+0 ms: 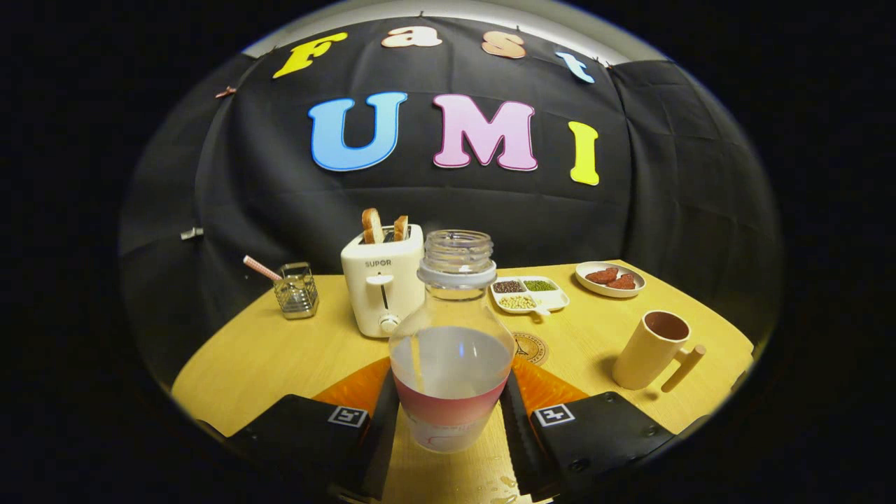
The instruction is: Take the bottle from table, then pour the juice into the cup, finally place the bottle on the coaster
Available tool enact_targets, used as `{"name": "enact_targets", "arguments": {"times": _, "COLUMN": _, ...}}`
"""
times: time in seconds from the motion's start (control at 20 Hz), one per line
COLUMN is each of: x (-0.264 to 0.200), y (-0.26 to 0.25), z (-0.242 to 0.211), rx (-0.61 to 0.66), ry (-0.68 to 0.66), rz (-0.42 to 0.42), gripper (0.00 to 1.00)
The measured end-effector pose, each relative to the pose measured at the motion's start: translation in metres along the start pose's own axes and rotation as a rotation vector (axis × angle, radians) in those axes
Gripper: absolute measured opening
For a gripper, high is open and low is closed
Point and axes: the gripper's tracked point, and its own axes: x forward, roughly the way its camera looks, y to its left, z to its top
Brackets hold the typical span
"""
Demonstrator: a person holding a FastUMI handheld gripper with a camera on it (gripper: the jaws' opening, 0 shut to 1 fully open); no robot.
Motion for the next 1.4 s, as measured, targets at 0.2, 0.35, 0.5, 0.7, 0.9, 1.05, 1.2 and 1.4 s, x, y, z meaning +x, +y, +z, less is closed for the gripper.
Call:
{"name": "enact_targets", "arguments": {"times": 0.2, "x": -0.011, "y": -0.019, "z": 0.028, "rx": 0.206, "ry": 0.01, "rz": 0.028, "gripper": 0.71}}
{"name": "enact_targets", "arguments": {"times": 0.35, "x": -0.011, "y": -0.035, "z": 0.041, "rx": 0.329, "ry": 0.026, "rz": 0.051, "gripper": 0.71}}
{"name": "enact_targets", "arguments": {"times": 0.5, "x": -0.007, "y": -0.051, "z": 0.05, "rx": 0.46, "ry": 0.044, "rz": 0.071, "gripper": 0.71}}
{"name": "enact_targets", "arguments": {"times": 0.7, "x": 0.002, "y": -0.075, "z": 0.048, "rx": 0.647, "ry": 0.072, "rz": 0.066, "gripper": 0.71}}
{"name": "enact_targets", "arguments": {"times": 0.9, "x": 0.011, "y": -0.095, "z": 0.041, "rx": 0.812, "ry": 0.111, "rz": 0.048, "gripper": 0.71}}
{"name": "enact_targets", "arguments": {"times": 1.05, "x": 0.017, "y": -0.107, "z": 0.037, "rx": 0.932, "ry": 0.133, "rz": 0.036, "gripper": 0.71}}
{"name": "enact_targets", "arguments": {"times": 1.2, "x": 0.023, "y": -0.118, "z": 0.029, "rx": 1.065, "ry": 0.172, "rz": 0.024, "gripper": 0.71}}
{"name": "enact_targets", "arguments": {"times": 1.4, "x": 0.03, "y": -0.13, "z": 0.018, "rx": 1.196, "ry": 0.206, "rz": 0.007, "gripper": 0.71}}
